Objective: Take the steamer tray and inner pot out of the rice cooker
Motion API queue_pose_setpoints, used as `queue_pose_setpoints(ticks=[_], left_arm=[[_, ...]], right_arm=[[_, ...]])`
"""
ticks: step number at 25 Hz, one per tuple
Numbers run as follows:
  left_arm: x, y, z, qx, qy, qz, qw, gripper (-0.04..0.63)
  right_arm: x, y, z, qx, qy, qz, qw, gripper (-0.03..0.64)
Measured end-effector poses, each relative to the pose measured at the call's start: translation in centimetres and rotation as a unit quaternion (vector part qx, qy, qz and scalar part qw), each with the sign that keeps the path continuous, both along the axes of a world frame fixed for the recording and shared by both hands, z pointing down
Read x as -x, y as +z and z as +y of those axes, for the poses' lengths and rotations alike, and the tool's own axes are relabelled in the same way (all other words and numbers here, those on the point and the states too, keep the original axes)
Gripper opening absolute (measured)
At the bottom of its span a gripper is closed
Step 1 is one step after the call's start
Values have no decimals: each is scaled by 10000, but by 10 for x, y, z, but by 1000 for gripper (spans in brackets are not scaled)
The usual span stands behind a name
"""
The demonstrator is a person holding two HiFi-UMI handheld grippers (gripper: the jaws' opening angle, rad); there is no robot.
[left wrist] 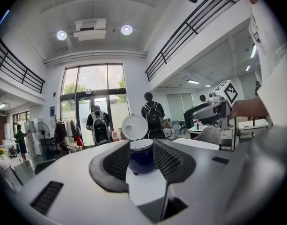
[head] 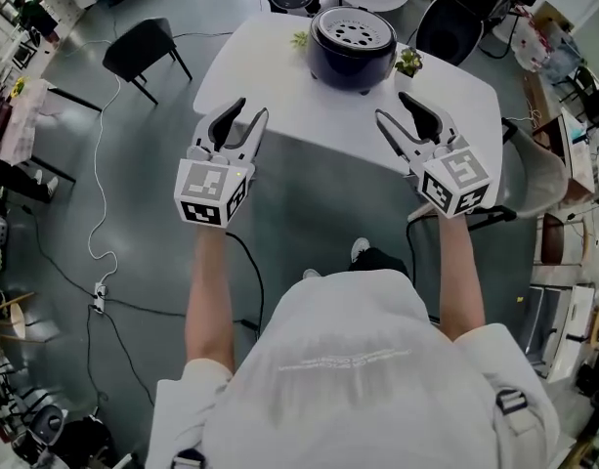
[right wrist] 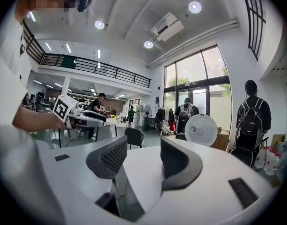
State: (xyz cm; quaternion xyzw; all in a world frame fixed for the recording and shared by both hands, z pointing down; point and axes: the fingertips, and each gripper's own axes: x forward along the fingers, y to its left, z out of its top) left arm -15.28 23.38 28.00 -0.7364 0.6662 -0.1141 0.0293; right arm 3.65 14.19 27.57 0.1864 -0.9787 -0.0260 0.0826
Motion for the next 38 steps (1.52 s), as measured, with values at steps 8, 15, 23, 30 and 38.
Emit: queue_pose_setpoints(ticks=[8,15,23,30,38], left_arm=[[1,42,-45,484,-22,245,9985,166],[18,42,-123,782,-110,209,9967,166],[19,53,-206,1115,-25,341,9932,166],[14,63,-272,1424,218,298,9891,166],[22,89,-327,1790,536,150,9823,166]], right_arm=[[8,36,-55,362,-77,160,9992,236],[41,47,-143,779,-219,-221,9965,235],[40,69,-224,1247,-115,-372,9914,230],[30,94,-281,1861,153,-621,9805,221],[35,115,-327,2132,458,-624,9739,219]])
